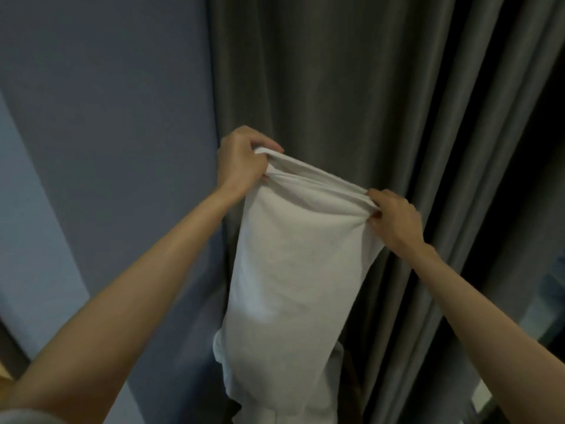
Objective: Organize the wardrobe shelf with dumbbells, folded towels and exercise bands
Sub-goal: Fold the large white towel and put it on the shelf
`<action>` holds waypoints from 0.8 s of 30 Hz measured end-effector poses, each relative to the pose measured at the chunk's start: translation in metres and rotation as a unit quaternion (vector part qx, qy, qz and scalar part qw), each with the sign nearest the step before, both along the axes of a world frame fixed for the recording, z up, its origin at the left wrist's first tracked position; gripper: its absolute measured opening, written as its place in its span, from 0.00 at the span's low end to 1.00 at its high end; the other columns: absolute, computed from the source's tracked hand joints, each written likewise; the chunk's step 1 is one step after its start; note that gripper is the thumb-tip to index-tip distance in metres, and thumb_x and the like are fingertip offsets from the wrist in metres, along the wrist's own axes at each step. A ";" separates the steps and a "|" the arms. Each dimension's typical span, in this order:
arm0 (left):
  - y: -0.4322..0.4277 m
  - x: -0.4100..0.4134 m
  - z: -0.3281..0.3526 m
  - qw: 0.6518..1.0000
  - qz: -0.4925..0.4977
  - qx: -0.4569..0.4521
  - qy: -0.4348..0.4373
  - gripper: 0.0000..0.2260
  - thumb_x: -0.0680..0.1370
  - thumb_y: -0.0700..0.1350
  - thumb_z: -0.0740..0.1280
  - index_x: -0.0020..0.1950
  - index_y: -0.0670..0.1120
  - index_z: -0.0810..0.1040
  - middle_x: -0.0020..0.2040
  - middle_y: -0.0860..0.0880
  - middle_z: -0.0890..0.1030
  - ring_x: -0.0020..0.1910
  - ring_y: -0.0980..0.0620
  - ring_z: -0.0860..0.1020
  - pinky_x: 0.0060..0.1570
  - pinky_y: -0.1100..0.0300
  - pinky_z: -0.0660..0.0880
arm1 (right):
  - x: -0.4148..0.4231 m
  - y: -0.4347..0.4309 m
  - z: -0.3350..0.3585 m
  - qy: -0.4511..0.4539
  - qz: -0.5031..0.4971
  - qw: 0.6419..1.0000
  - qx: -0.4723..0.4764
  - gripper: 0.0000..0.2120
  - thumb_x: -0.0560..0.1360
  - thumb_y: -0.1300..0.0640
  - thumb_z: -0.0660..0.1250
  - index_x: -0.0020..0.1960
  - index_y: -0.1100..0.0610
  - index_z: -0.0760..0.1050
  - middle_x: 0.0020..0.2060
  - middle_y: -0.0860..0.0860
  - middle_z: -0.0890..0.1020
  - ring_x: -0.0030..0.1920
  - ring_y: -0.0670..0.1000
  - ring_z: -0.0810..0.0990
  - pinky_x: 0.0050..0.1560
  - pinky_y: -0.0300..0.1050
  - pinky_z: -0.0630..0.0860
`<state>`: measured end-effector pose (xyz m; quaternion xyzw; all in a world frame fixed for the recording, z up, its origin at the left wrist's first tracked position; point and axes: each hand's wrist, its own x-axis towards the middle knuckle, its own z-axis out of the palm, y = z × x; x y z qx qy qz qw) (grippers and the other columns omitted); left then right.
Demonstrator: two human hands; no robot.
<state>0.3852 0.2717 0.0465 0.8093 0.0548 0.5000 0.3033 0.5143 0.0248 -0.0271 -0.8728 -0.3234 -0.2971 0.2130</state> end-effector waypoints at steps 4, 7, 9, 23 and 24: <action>0.027 -0.020 0.017 0.990 0.111 0.063 0.064 0.19 0.70 0.34 0.62 0.56 0.46 0.82 0.52 0.44 0.83 0.52 0.45 0.80 0.54 0.55 0.76 | -0.008 0.001 0.040 -0.166 -0.006 0.985 0.045 0.12 0.71 0.67 0.64 0.53 0.59 0.79 0.46 0.58 0.79 0.42 0.61 0.77 0.40 0.44 0.63; 0.031 -0.030 0.015 0.980 0.073 -0.031 0.183 0.18 0.71 0.31 0.58 0.53 0.43 0.82 0.40 0.41 0.83 0.32 0.47 0.82 0.31 0.57 0.79 | -0.016 0.006 0.048 -0.133 -0.007 0.991 -0.023 0.15 0.75 0.65 0.62 0.59 0.56 0.79 0.50 0.58 0.79 0.47 0.62 0.78 0.45 0.50 0.68; 0.030 -0.036 0.008 0.973 0.016 -0.149 0.176 0.20 0.71 0.27 0.54 0.52 0.39 0.82 0.32 0.43 0.79 0.20 0.56 0.77 0.22 0.64 0.75 | -0.023 0.010 0.044 -0.117 0.009 0.992 -0.046 0.17 0.75 0.65 0.62 0.60 0.55 0.79 0.50 0.57 0.79 0.50 0.61 0.77 0.47 0.51 0.67; 0.010 -0.087 -0.012 0.986 0.006 -0.109 0.123 0.10 0.63 0.36 0.55 0.31 0.36 0.75 0.20 0.44 0.72 0.18 0.50 0.72 0.18 0.64 0.68 | -0.082 -0.023 0.050 -0.141 0.041 0.986 0.076 0.15 0.67 0.58 0.57 0.42 0.57 0.82 0.34 0.54 0.79 0.37 0.57 0.76 0.38 0.48 0.69; 0.004 -0.090 -0.014 0.988 0.012 -0.110 0.107 0.09 0.63 0.37 0.55 0.31 0.35 0.73 0.19 0.45 0.70 0.17 0.50 0.70 0.18 0.64 0.66 | -0.087 -0.028 0.046 -0.130 0.041 0.986 0.097 0.15 0.66 0.58 0.57 0.42 0.57 0.82 0.34 0.54 0.80 0.37 0.57 0.77 0.38 0.47 0.70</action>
